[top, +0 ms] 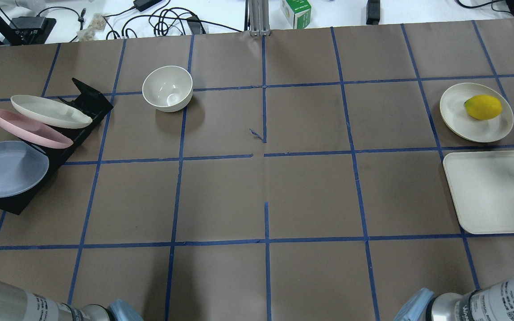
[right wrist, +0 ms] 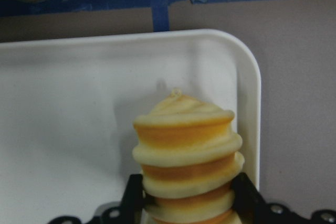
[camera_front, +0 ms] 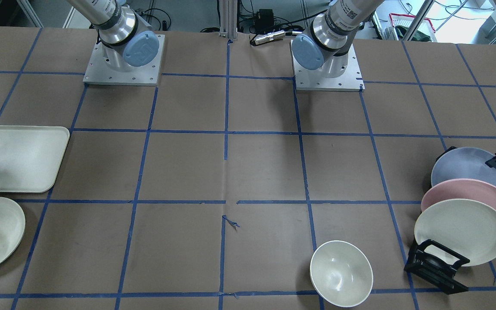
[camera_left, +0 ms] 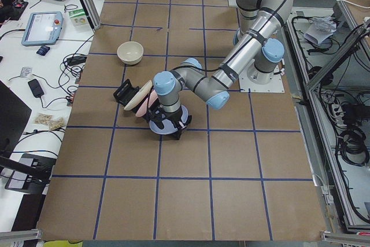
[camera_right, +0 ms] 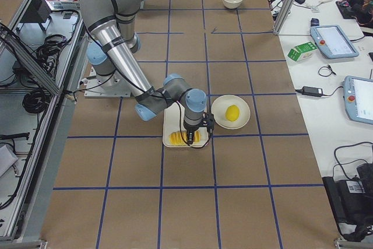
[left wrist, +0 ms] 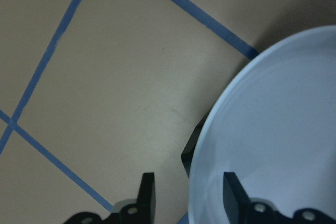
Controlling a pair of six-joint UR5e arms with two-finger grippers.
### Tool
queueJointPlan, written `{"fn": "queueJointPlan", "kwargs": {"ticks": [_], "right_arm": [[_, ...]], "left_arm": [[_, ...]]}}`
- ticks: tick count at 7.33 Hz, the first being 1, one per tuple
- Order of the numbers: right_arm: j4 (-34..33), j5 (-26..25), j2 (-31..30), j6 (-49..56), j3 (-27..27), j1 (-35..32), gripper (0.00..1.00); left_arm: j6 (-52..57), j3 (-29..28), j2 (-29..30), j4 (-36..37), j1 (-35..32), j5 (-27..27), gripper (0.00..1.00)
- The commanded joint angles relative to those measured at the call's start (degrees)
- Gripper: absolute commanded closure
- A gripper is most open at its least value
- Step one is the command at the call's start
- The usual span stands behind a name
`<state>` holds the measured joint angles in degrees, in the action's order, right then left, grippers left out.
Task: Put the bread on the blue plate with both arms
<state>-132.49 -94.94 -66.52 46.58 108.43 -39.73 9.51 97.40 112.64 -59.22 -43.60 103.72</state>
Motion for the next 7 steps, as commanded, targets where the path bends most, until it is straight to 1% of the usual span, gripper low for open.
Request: {"fn": "queueJointPlan", "kwargs": {"ticks": [1,2,3,4,5,6,7], "right_arm": [[0.39,-0.5,-0.02,0.09,-0.23,0.0,1.0],[1.17,-0.68,-0.54,0.09,-0.5,0.0,1.0],[1.62,-0.69,-0.98,0.09,-0.67,0.0,1.0],[3.1,-0.77,-2.72,-0.08,-1.11,-0.43,1.0],[7.03,-0.6,-5.35,-0.61,-2.42,-1.22,1.0],[13.25,-0.08,-7.81,-1.48,-4.17,-3.32,1.0],[16.79,-0.16,-10.45,-4.36,-7.41,-6.73,1.0]], "left_arm": [[-0.28,-0.63,0.3,-0.02,0.0,-0.01,0.64],[-0.19,-0.81,0.3,-0.02,-0.08,-1.23,0.7],[-0.02,-0.9,0.3,-0.11,0.0,-2.03,0.8],[-0.19,-0.9,0.47,-0.19,0.0,-2.12,0.86],[-0.45,-0.9,0.91,-0.11,0.0,-2.21,0.87],[-0.72,-0.98,1.18,-0.19,0.0,-2.3,0.89],[-0.81,-1.07,1.18,-0.19,0.0,-3.08,0.97]]}}
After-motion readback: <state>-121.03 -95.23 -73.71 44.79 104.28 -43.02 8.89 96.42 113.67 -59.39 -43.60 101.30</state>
